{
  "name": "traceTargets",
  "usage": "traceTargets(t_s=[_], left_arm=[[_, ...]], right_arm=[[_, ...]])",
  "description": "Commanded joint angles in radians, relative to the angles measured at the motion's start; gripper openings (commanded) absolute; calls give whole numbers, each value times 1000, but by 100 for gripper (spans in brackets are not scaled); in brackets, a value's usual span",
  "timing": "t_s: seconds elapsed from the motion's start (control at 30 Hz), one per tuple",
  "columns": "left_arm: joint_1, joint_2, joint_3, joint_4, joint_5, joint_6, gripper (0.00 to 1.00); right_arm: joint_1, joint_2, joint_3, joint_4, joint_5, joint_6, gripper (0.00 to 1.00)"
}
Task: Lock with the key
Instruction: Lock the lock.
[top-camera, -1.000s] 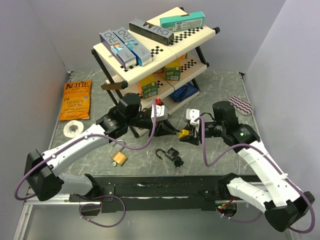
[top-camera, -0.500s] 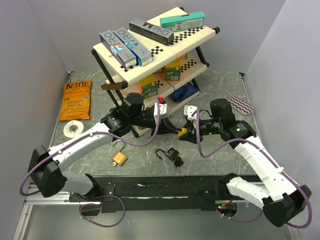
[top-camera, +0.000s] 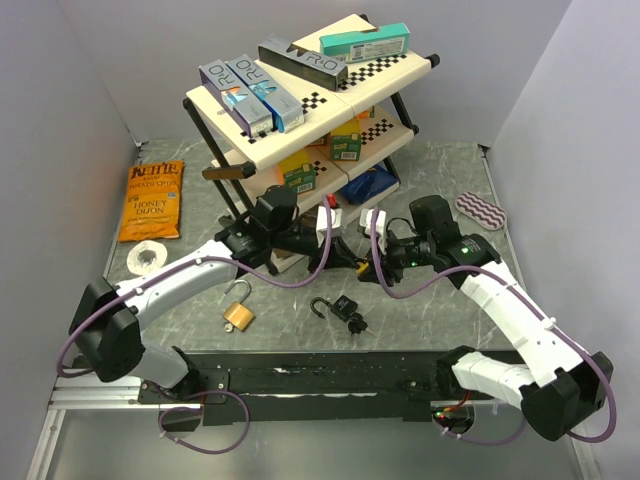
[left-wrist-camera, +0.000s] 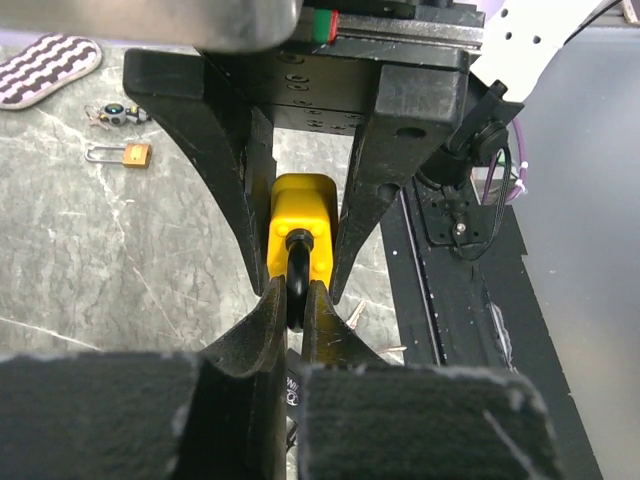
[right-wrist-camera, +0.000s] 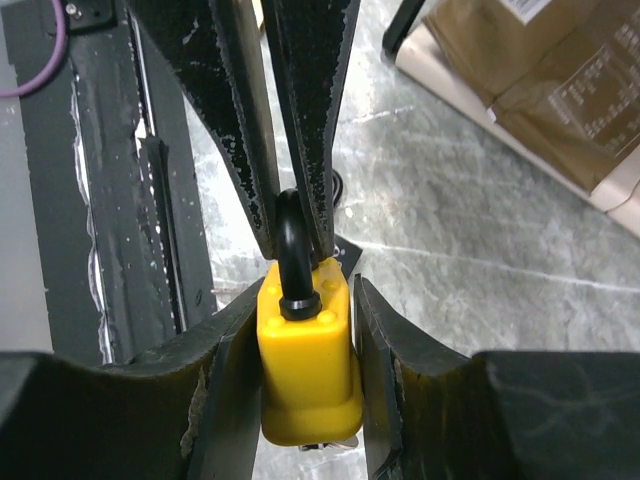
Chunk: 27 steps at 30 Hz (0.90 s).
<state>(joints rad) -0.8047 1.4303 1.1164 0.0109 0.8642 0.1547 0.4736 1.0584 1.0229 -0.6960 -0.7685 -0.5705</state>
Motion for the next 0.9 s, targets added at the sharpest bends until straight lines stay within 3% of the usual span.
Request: traceTargets(t_s=[0.0,0.43,0.57,0.6,0.67,0.7,0.77,0.87], left_arm=[[-76,65,-7,14,105,40,1],[-83,144,57,-8,156,60,1],[19,93,42,78,167,-89,1],[36,78,46,60,161,-87,1],[68,21,63,22,151,-43,1],[70,0,68,-8,141,-21,1],[71,-50,75,-71,137,26,1],[75,-91,77,-92,122,25,1]], right_arm=[[49,-3,132,369,-176,0,0],[59,20,134,426,-192,14,0],[37,-9,112,343,-149,1,1],[27,-24,96,319,-123,3,16],[-22,-43,77,242,-123,-9,33],[-41,-58,57,221,-123,-14,47],[-79,-80,34,144,-117,-43,67],[-111,-95,26,61,-103,-78,74]])
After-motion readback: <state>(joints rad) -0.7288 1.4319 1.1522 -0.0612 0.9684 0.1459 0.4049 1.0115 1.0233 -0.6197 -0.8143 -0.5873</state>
